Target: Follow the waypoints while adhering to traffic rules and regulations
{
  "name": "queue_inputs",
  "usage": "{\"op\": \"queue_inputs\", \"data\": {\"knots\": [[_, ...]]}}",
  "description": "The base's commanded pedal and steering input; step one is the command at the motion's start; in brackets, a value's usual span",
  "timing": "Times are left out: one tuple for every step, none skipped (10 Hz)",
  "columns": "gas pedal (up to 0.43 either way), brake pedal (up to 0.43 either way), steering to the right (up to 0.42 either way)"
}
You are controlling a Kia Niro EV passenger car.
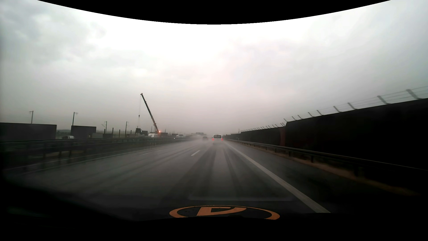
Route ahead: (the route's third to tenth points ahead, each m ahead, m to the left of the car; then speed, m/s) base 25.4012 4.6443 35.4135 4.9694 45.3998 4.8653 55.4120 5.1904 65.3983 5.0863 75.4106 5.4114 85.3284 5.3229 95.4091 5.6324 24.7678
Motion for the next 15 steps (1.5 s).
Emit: {"op": "queue_inputs", "data": {"knots": [[0.047, 0.000, 0.000], [0.059, 0.000, 0.000], [0.079, 0.000, 0.000], [0.087, 0.000, 0.000], [0.087, 0.000, 0.000], [0.098, 0.000, 0.000], [0.098, 0.000, 0.000], [0.098, 0.000, 0.000], [0.098, 0.000, 0.000], [0.098, 0.000, 0.000], [0.087, 0.000, -0.001], [0.087, 0.000, 0.000], [0.087, 0.000, 0.000], [0.079, 0.000, 0.000], [0.067, 0.000, -0.001]]}}
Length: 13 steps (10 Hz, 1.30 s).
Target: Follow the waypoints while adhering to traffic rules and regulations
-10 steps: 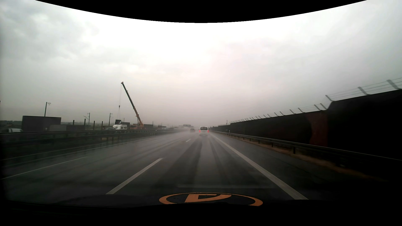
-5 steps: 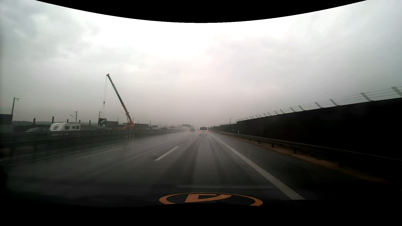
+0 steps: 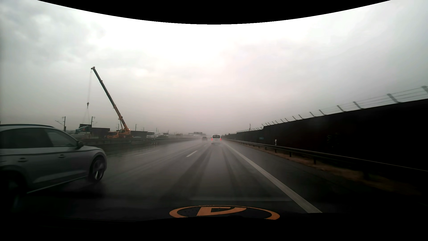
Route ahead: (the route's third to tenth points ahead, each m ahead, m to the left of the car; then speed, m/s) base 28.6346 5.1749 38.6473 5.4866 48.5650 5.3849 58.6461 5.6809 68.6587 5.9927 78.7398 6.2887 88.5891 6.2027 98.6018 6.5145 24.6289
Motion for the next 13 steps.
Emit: {"op": "queue_inputs", "data": {"knots": [[0.028, 0.000, -0.001], [0.020, 0.000, -0.001], [0.020, 0.000, -0.002], [0.020, 0.000, -0.004], [0.028, 0.000, -0.004], [0.028, 0.000, -0.004], [0.039, 0.000, -0.004], [0.039, 0.000, -0.004], [0.047, 0.000, -0.004], [0.047, 0.000, -0.004], [0.047, 0.000, -0.004], [0.047, 0.000, -0.004], [0.047, 0.000, -0.003]]}}
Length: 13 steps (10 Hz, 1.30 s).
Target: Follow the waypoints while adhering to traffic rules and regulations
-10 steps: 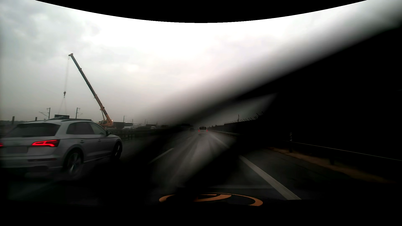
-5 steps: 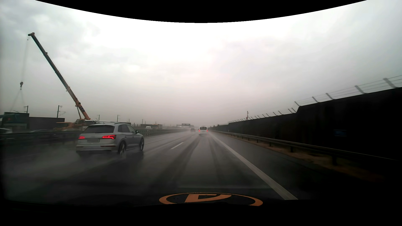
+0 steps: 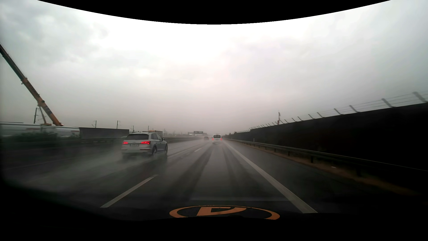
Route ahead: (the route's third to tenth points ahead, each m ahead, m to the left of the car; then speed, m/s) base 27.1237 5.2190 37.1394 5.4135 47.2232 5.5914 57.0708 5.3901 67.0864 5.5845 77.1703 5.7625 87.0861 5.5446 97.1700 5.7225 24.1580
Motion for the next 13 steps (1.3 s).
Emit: {"op": "queue_inputs", "data": {"knots": [[0.047, 0.000, -0.003], [0.047, 0.000, -0.003], [0.067, 0.000, -0.003], [0.067, 0.000, -0.003], [0.079, 0.000, -0.002], [0.079, 0.000, -0.002], [0.087, 0.000, -0.002], [0.110, 0.000, -0.002], [0.118, 0.000, -0.001], [0.118, 0.000, -0.002], [0.130, 0.000, -0.002], [0.138, 0.000, -0.001], [0.150, 0.000, -0.001]]}}
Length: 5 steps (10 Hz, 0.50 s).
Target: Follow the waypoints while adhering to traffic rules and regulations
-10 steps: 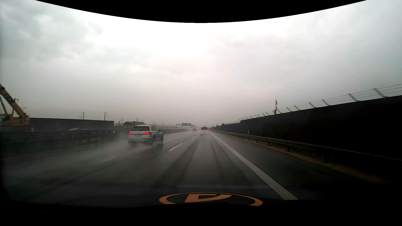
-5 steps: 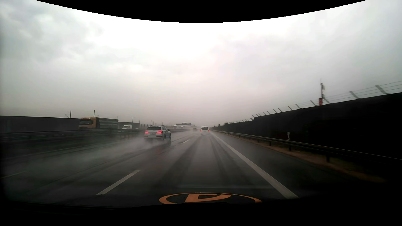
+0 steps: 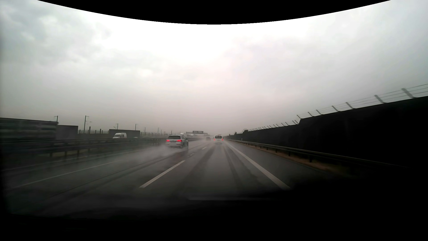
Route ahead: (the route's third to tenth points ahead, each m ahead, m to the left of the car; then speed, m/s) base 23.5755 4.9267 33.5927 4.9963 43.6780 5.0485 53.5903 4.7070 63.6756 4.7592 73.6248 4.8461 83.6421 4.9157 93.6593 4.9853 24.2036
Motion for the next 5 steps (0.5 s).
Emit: {"op": "queue_inputs", "data": {"knots": [[0.157, 0.000, -0.002], [0.157, 0.000, -0.002], [0.157, 0.000, -0.002], [0.169, 0.000, -0.001], [0.177, 0.000, 0.001]]}}
